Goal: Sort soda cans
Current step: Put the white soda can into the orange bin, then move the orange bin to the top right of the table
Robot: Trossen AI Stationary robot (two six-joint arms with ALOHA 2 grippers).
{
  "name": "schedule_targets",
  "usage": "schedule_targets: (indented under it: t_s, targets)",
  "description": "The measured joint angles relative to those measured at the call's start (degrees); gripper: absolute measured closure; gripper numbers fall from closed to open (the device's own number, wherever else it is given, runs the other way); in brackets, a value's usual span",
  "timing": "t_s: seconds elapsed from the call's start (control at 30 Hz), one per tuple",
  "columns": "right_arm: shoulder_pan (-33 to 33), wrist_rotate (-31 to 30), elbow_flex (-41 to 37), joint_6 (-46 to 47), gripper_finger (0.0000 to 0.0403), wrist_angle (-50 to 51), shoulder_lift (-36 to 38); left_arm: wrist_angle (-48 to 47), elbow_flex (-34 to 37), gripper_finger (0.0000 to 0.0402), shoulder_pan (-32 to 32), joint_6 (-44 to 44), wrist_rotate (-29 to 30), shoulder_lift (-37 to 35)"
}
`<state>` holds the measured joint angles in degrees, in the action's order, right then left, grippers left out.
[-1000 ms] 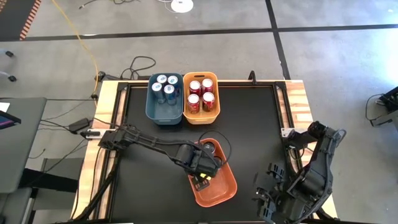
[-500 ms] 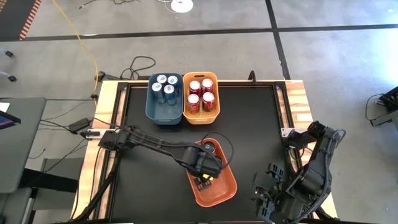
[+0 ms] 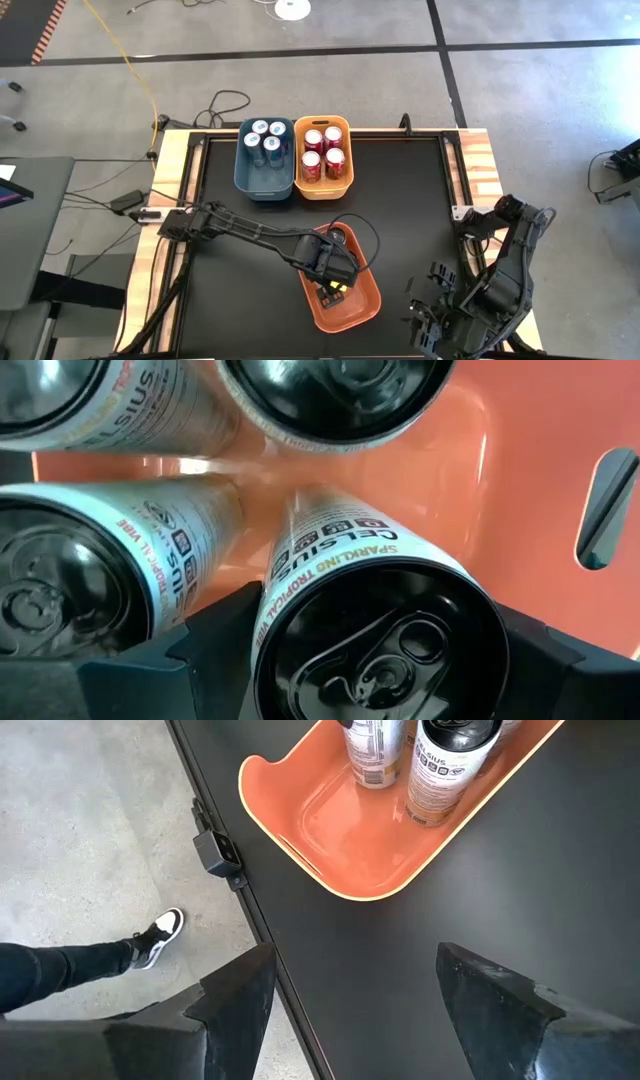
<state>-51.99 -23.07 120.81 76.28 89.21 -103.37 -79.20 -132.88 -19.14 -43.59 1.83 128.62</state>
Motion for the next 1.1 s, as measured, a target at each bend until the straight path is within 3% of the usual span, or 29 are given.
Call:
schedule_targets:
  t_s: [0.7, 0.9, 1.0, 1.1]
  targets:
    - [0.00, 0.04, 0.02, 0.42, 0.0112, 0.24, 0.00, 0.45, 0.00, 0.0109, 0.09, 0.89, 5.23, -0.57]
    - [1.01, -3.61, -0.42, 1.74, 0.0112, 0.66, 0.04, 0.07, 0.00, 0.0109, 0.09, 2.46, 5.48, -4.90]
    - [3.33, -3.54, -0.42, 2.04, 0.0112, -0.05, 0.04, -0.10, 0.00, 0.0109, -0.28, 2.46, 7.52, -7.89]
    - [5.62, -3.50, -0.42, 3.69, 0.0112, 0.83, 0.04, -1.47, 0.00, 0.0109, -1.27, 2.30, 13.67, -11.73]
